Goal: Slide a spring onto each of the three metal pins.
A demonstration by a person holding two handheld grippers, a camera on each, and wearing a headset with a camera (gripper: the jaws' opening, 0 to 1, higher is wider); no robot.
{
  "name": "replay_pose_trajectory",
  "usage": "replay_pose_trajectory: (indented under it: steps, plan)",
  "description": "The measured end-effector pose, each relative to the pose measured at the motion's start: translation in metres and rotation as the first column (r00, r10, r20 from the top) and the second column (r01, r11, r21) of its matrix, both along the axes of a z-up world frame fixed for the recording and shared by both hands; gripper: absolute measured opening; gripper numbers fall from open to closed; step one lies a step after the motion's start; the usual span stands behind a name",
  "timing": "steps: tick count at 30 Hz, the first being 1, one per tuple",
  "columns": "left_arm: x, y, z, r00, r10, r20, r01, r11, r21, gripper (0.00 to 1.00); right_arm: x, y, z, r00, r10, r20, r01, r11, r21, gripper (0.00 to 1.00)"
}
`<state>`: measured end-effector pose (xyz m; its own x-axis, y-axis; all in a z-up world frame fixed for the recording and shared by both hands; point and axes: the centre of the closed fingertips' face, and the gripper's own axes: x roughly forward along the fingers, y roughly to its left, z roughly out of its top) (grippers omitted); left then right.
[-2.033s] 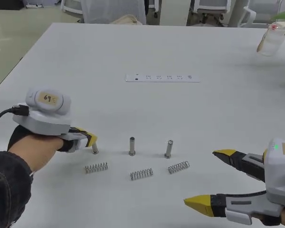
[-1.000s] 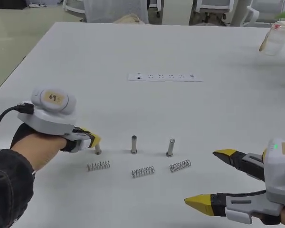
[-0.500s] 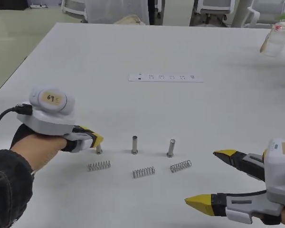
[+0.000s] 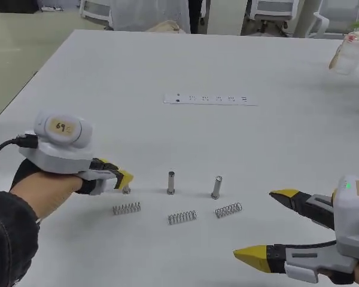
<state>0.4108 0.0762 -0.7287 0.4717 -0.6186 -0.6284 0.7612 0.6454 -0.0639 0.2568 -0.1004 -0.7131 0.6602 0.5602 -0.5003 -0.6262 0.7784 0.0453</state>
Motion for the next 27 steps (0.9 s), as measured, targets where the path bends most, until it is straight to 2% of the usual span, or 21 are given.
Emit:
replay_pose_trajectory:
  steps: [8,13,16,19,27]
  plan:
    - [-0.011,0.016,-0.004,1.0,0.005,0.007,-0.005,1.0,-0.003,0.19,0.0,0.001,0.001,1.0,0.004,0.001,-0.004,1.0,-0.006,0.81]
    - [-0.022,0.023,-0.011,1.0,-0.009,-0.006,0.009,1.0,-0.006,0.19,0.001,0.003,0.002,1.0,0.012,0.0,-0.012,1.0,-0.012,0.81]
    - [-0.026,0.024,-0.014,1.0,-0.02,-0.015,0.02,1.0,-0.011,0.2,0.001,0.004,0.003,1.0,0.013,0.001,-0.013,1.0,-0.015,0.81]
    - [-0.032,0.022,-0.017,0.999,-0.05,-0.011,0.05,0.999,-0.014,0.22,0.0,0.004,0.004,1.0,0.013,0.001,-0.013,1.0,-0.016,0.81]
    - [-0.041,0.019,-0.036,0.993,-0.116,-0.012,0.116,0.993,0.003,0.21,-0.004,0.003,0.004,1.0,0.007,-0.002,-0.007,1.0,-0.023,0.81]
